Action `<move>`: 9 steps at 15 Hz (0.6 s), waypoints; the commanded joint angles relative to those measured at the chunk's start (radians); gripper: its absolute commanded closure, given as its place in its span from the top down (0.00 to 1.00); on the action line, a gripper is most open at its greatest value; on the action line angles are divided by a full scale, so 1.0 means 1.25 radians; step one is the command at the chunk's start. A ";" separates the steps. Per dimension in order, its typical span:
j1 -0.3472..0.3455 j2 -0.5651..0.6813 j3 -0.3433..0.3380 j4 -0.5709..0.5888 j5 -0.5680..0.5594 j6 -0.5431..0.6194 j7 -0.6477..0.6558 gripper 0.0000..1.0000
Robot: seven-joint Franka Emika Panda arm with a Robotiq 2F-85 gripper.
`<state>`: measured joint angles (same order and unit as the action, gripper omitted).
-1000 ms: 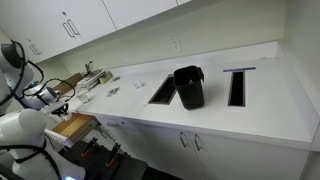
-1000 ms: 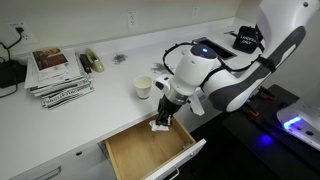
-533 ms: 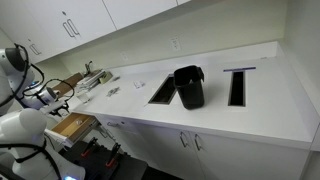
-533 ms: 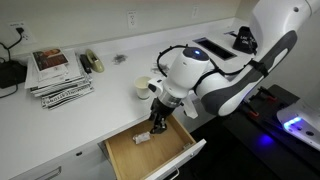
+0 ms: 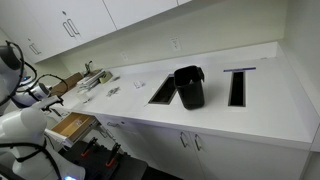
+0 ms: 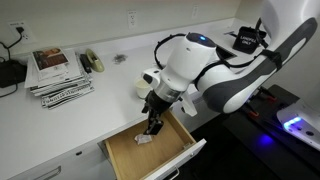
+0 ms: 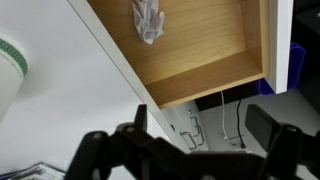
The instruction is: Remove the cup from the drawer and put the white object inside.
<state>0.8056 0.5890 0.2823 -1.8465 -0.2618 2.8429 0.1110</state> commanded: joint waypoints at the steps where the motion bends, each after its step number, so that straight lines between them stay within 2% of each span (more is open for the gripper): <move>1: 0.041 -0.085 -0.043 -0.006 0.018 -0.091 0.042 1.00; 5: 0.030 -0.145 -0.022 0.006 0.047 -0.262 0.061 1.00; 9: 0.005 -0.178 0.009 0.018 0.095 -0.377 0.032 1.00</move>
<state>0.8333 0.4033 0.2658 -1.8283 -0.1868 2.4669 0.1653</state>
